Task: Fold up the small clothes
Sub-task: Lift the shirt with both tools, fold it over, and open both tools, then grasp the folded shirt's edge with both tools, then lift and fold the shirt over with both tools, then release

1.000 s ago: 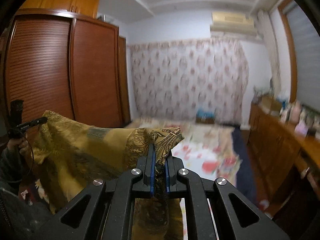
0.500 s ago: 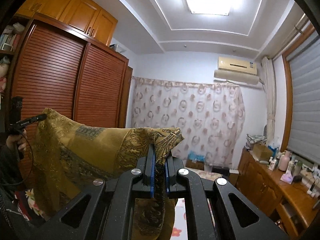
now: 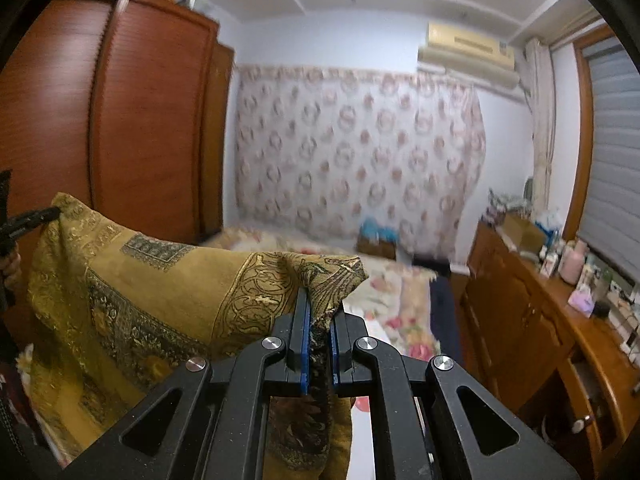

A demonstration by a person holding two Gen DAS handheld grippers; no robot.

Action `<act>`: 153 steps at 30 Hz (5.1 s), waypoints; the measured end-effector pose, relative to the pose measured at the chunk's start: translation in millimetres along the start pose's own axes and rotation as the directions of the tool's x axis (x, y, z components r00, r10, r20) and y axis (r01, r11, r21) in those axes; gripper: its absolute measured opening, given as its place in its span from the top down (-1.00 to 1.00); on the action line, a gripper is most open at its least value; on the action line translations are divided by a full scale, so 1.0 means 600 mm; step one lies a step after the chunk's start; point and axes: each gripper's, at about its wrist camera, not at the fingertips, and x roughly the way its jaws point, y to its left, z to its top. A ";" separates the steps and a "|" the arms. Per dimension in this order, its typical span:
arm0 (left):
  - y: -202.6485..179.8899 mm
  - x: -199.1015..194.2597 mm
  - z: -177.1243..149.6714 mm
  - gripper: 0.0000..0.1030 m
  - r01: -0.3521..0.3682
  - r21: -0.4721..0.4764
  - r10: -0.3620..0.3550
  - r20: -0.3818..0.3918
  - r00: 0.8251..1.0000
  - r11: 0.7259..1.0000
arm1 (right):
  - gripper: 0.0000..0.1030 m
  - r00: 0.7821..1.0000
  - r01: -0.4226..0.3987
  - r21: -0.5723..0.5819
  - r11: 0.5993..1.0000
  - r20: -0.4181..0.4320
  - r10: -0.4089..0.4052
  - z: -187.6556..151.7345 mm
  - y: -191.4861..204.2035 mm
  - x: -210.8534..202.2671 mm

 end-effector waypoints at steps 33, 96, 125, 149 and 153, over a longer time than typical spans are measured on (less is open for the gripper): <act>-0.035 0.075 -0.179 -0.54 -0.025 0.010 0.027 -0.319 0.947 1.000 | 0.12 0.953 0.054 0.191 0.980 -0.304 0.007 0.019 0.082 0.043; -0.040 0.045 -0.178 0.91 -0.023 -0.010 0.019 -0.306 0.952 1.000 | 0.96 0.959 0.036 0.185 0.982 -0.283 0.018 -0.003 0.054 0.044; -0.055 -0.172 -0.228 0.91 -0.003 -0.040 -0.008 -0.260 0.966 0.999 | 0.97 0.978 -0.017 0.188 0.982 -0.202 0.055 -0.026 0.052 -0.162; -0.028 -0.128 -0.298 -0.35 -0.083 -0.065 0.055 -0.349 0.935 0.994 | 0.18 0.947 0.044 0.112 0.993 -0.321 -0.006 -0.073 0.107 -0.124; -0.018 -0.108 -0.316 -0.35 -0.106 -0.085 0.065 -0.384 0.921 0.991 | 0.07 0.951 0.056 0.093 0.994 -0.307 -0.025 -0.070 0.116 -0.126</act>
